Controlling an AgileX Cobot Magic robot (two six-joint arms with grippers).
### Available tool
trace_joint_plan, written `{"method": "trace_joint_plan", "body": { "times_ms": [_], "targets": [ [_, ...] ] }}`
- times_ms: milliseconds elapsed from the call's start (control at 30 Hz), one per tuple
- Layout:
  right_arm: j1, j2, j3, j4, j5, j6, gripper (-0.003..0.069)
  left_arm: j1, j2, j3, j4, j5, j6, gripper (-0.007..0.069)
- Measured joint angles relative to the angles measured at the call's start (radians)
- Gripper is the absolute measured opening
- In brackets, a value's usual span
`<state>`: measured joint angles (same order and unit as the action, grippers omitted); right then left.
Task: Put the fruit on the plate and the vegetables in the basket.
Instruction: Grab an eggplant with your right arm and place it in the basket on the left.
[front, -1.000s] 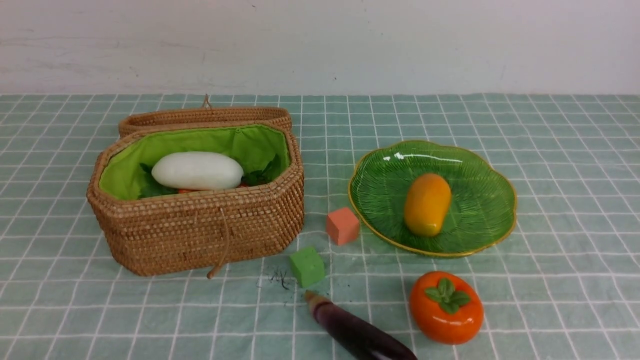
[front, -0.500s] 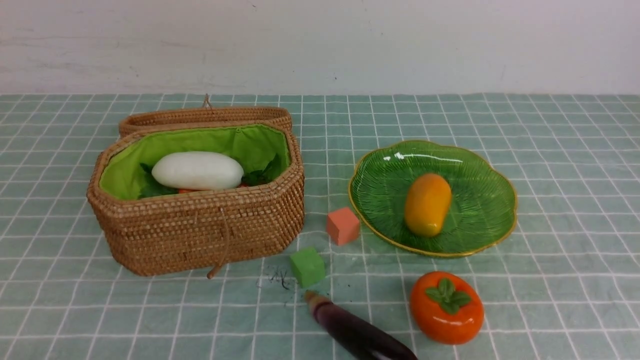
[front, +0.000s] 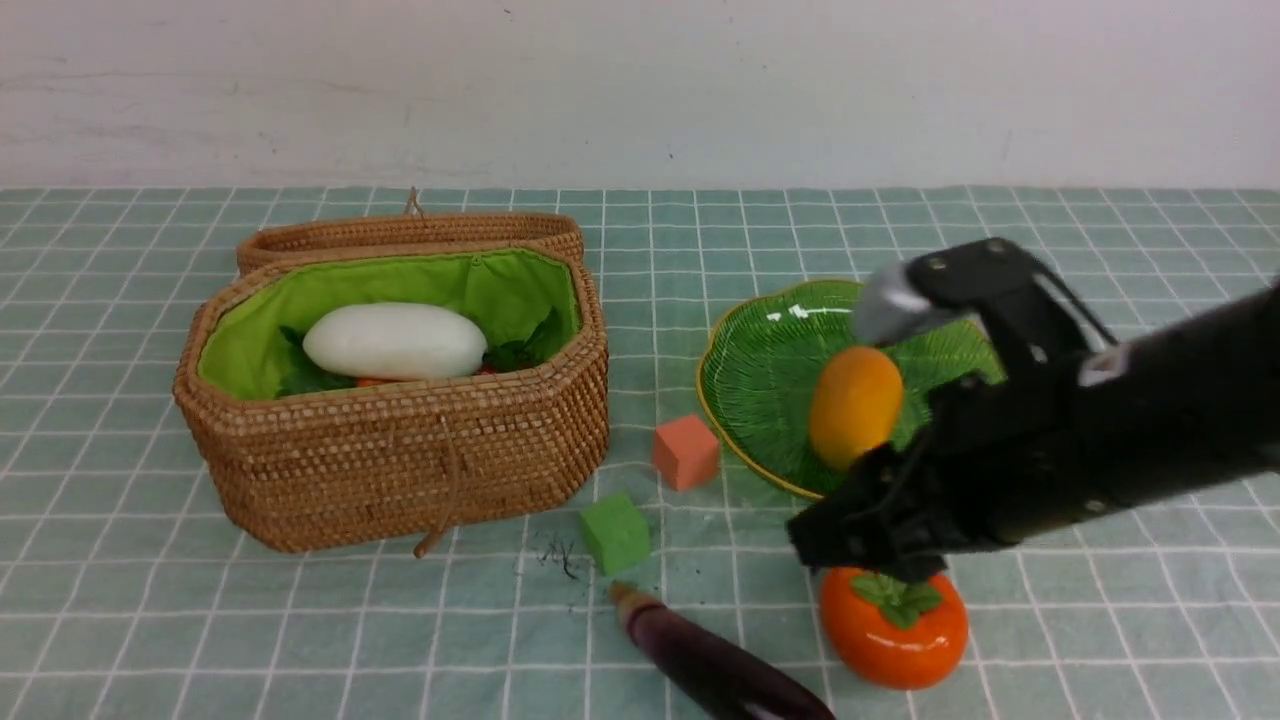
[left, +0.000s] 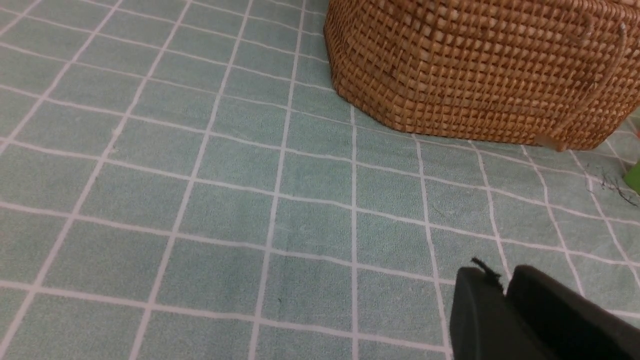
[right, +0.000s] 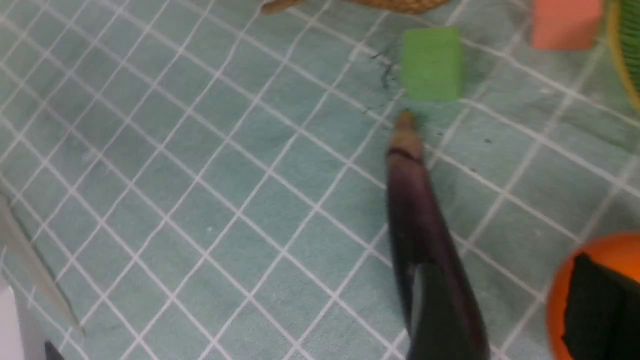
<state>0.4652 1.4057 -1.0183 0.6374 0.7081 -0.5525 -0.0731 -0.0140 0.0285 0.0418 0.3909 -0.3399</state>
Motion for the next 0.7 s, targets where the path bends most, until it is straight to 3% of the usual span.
{"method": "trace_joint_plan", "body": {
  "times_ms": [133, 333, 567, 700],
  "targets": [
    [0.132, 0.196, -0.2, -0.218, 0.085, 0.138, 0.0498, 0.0, 0.0, 0.0, 0.0, 0.0, 0.0, 0.0082],
    [0.237, 0.376, -0.348, -0.41, 0.15, 0.271, 0.0552, 0.0, 0.0, 0.0, 0.0, 0.0, 0.0, 0.0088],
    [0.261, 0.53, -0.371, -0.51, 0.146, 0.281, 0.0527, 0.0, 0.0, 0.0, 0.0, 0.0, 0.0, 0.0093],
    [0.261, 0.605, -0.373, -0.542, 0.169, 0.282, 0.0387, 0.0, 0.0, 0.0, 0.0, 0.0, 0.0, 0.0103]
  ]
}}
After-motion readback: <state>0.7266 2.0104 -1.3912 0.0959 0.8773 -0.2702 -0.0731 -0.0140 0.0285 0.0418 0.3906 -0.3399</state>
